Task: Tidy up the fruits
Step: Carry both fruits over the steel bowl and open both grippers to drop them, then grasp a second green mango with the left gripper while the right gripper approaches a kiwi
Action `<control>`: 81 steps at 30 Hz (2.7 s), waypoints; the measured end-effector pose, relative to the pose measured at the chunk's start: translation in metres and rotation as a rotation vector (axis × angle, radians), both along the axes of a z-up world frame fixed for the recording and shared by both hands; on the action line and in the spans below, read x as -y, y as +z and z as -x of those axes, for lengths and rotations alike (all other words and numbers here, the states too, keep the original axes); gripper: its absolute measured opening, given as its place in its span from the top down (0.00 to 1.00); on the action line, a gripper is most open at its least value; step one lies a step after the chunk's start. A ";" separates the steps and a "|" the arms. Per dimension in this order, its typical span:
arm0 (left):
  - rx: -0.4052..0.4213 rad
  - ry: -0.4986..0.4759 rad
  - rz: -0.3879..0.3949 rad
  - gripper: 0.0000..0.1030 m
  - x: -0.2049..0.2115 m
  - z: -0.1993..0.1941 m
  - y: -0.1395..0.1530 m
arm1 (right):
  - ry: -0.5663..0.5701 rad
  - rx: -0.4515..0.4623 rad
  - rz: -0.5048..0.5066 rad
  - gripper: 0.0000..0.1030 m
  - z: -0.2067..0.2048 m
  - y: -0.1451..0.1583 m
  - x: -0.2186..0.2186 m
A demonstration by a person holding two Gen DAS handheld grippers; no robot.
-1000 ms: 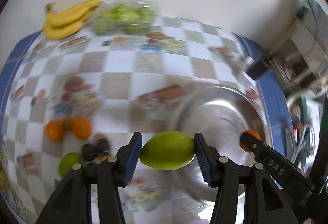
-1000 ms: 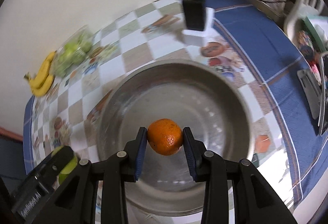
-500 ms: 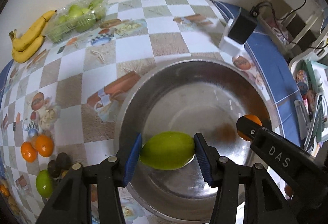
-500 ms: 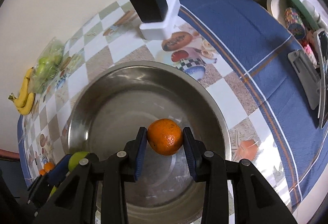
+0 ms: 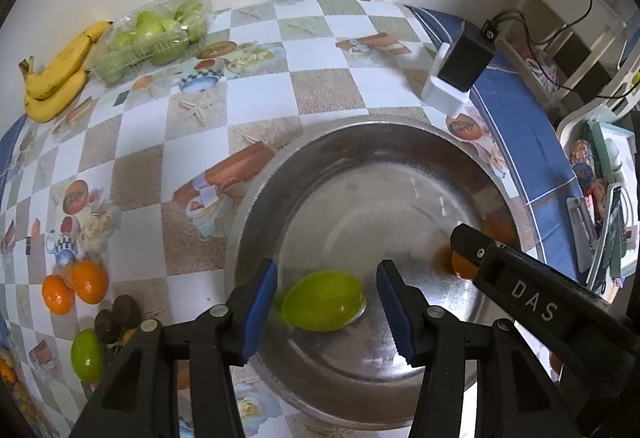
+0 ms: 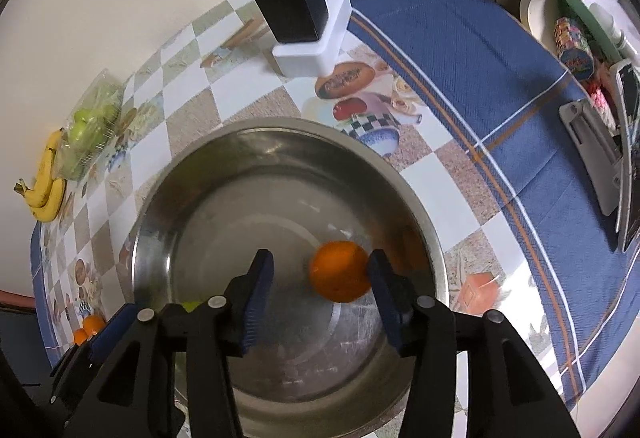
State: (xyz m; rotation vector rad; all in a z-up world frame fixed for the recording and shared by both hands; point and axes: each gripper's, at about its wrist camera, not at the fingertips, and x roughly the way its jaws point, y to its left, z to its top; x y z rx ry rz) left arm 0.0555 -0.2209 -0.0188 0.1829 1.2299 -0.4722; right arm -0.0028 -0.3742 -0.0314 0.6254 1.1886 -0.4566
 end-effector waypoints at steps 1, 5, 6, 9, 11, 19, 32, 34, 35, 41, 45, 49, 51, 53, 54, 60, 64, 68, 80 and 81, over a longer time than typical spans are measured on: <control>0.001 0.005 0.003 0.46 -0.002 0.000 0.002 | 0.001 0.009 -0.001 0.50 0.000 0.003 0.000; 0.009 0.074 0.016 0.43 -0.023 -0.007 0.013 | 0.009 0.030 0.012 0.43 0.002 0.013 -0.002; 0.011 0.094 0.013 0.41 -0.030 -0.009 0.014 | 0.015 0.033 0.019 0.41 0.002 0.016 -0.003; 0.010 0.176 -0.005 0.35 -0.055 -0.017 0.017 | 0.036 0.036 0.022 0.33 0.002 0.020 -0.008; 0.006 0.247 -0.037 0.32 -0.077 -0.025 0.014 | 0.053 0.034 0.020 0.28 0.001 0.019 -0.013; 0.007 0.445 -0.126 0.09 -0.156 -0.027 0.002 | 0.136 0.029 0.032 0.20 -0.007 0.018 -0.041; 0.046 0.636 -0.112 0.00 -0.238 -0.010 0.000 | 0.307 0.057 0.021 0.08 -0.023 0.021 -0.104; 0.045 0.654 -0.098 0.00 -0.248 -0.009 -0.001 | 0.336 0.073 0.013 0.07 -0.025 0.022 -0.115; 0.047 0.666 -0.089 0.00 -0.253 -0.009 -0.001 | 0.357 0.079 0.010 0.06 -0.027 0.022 -0.122; 0.087 0.713 -0.067 0.00 -0.274 -0.008 0.001 | 0.431 0.115 -0.022 0.00 -0.036 0.023 -0.160; 0.074 0.706 -0.031 0.00 -0.278 -0.007 -0.002 | 0.505 0.145 -0.067 0.00 -0.042 0.024 -0.190; 0.018 0.694 0.000 0.00 -0.278 -0.009 -0.013 | 0.572 0.109 -0.060 0.00 -0.045 0.010 -0.215; 0.004 0.704 -0.006 0.00 -0.279 -0.010 -0.016 | 0.590 0.092 -0.062 0.00 -0.047 0.001 -0.222; -0.006 0.709 -0.004 0.00 -0.281 -0.010 -0.019 | 0.592 0.086 -0.062 0.00 -0.049 -0.005 -0.224; -0.017 0.712 0.007 0.00 -0.283 -0.011 -0.021 | 0.593 0.081 -0.061 0.00 -0.050 -0.008 -0.226; -0.075 0.719 0.038 0.02 -0.284 -0.012 -0.030 | 0.618 0.080 -0.059 0.31 -0.052 -0.018 -0.235; -0.135 0.711 0.107 0.13 -0.280 -0.014 -0.038 | 0.629 0.074 -0.083 0.37 -0.054 -0.024 -0.239; -0.170 0.697 0.133 0.15 -0.272 -0.015 -0.044 | 0.633 0.078 -0.101 0.43 -0.056 -0.028 -0.243; -0.219 0.708 0.199 0.17 -0.264 -0.017 -0.051 | 0.618 0.087 -0.149 0.56 -0.059 -0.036 -0.243; -0.225 0.714 0.205 0.17 -0.265 -0.017 -0.052 | 0.616 0.089 -0.154 0.56 -0.059 -0.037 -0.243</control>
